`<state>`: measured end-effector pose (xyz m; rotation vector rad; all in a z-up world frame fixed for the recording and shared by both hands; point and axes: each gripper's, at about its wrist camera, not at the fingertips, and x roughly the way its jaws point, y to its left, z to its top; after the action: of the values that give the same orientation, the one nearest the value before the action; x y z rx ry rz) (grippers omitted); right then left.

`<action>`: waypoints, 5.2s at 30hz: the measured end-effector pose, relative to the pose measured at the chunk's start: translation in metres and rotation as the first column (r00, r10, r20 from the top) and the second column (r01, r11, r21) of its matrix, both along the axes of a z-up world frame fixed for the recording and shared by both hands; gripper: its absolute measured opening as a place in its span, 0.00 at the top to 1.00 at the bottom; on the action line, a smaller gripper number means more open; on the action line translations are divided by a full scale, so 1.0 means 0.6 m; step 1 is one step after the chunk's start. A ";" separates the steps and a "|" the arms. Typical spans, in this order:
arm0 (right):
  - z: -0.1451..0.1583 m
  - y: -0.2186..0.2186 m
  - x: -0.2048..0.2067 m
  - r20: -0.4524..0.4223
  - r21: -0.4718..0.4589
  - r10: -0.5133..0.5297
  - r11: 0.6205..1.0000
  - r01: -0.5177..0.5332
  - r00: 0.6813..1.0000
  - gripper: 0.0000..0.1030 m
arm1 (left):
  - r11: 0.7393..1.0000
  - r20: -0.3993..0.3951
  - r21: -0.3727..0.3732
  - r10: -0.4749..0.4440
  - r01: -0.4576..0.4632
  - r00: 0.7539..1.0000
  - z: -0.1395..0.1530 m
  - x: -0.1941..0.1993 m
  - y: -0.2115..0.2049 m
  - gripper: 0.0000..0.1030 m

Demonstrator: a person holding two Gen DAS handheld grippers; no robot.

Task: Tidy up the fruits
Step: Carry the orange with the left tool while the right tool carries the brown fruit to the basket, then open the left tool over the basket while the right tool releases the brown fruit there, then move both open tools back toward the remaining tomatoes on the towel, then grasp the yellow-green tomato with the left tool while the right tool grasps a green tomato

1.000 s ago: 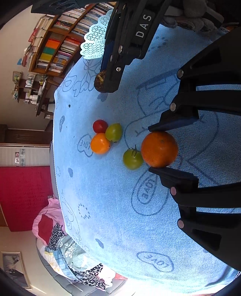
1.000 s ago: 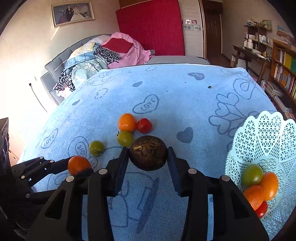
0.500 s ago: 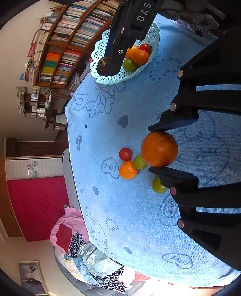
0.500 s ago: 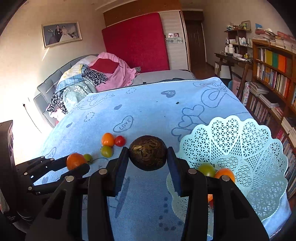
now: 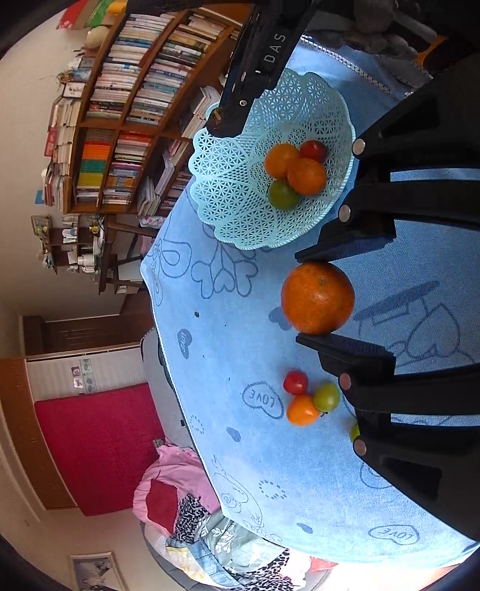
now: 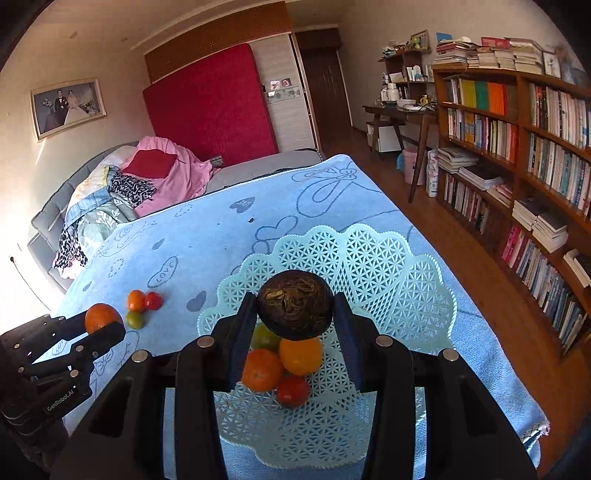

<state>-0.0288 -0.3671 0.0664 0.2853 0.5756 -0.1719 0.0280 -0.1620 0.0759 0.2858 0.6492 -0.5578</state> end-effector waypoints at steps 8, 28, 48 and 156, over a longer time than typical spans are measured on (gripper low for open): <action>-0.004 -0.027 -0.009 0.006 0.019 -0.042 0.999 0.042 0.999 0.52 | 0.997 0.013 0.006 -0.076 0.076 0.997 0.005 -0.007 -0.065 0.63; 0.006 -0.063 -0.030 0.065 0.065 -0.142 0.988 0.138 0.988 0.29 | 0.980 -0.021 0.016 -0.198 0.198 0.980 -0.010 -0.016 -0.163 0.62; 0.009 -0.064 -0.036 0.082 0.069 -0.171 0.984 0.166 0.982 0.11 | 0.992 -0.047 -0.013 -0.126 0.126 0.991 -0.011 -0.004 -0.144 0.15; -0.021 0.202 0.129 0.002 -0.092 0.220 0.971 -0.219 0.975 0.07 | 0.959 -0.175 -0.010 0.276 -0.282 0.945 -0.112 0.176 0.159 0.68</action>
<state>0.0488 -0.2459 0.0536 0.1325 0.5810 0.0177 0.1338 -0.0663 0.0088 0.1095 0.8313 -0.3220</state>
